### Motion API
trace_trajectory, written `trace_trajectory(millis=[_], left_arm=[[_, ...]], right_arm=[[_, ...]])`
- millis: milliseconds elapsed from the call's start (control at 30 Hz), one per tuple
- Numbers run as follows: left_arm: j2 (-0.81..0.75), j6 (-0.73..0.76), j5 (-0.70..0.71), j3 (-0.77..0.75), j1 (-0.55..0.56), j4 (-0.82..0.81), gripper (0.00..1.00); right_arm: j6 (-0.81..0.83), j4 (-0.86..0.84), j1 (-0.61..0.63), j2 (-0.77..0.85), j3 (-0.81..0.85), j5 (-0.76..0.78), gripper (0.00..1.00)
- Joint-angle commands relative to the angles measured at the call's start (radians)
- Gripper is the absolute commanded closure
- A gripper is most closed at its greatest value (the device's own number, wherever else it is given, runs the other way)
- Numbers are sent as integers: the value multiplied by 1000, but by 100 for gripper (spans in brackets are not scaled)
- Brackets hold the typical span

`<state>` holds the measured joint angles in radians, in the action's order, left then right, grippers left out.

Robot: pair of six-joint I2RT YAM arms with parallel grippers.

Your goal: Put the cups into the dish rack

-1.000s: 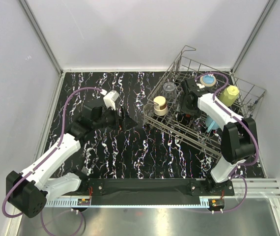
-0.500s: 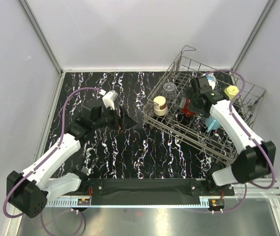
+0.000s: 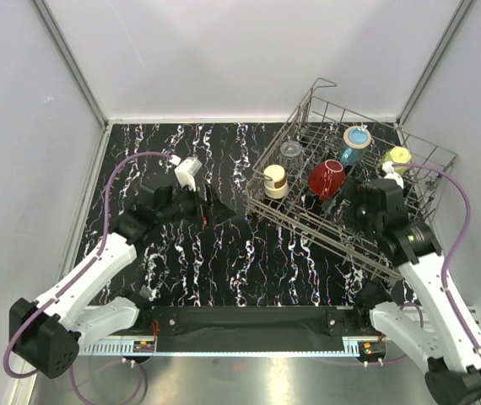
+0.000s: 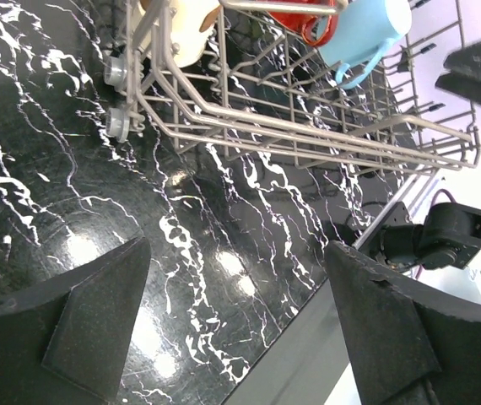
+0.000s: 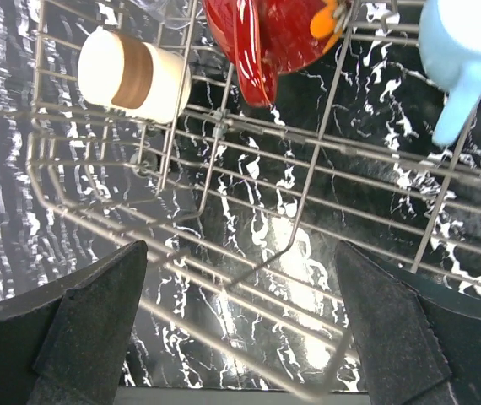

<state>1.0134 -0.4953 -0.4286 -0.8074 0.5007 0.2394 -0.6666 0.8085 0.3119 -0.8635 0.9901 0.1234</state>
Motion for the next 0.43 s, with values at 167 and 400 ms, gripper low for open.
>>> trace_trajectory(millis=[167,400], left_arm=[[-123,-104,-104,120,41,-123,3],[-211,-140,-39,158,194,-147,1]], right_arm=[[-113,-34,-4,274,-171,21,0],[-132,-96,-5,469,-335,-182,0]])
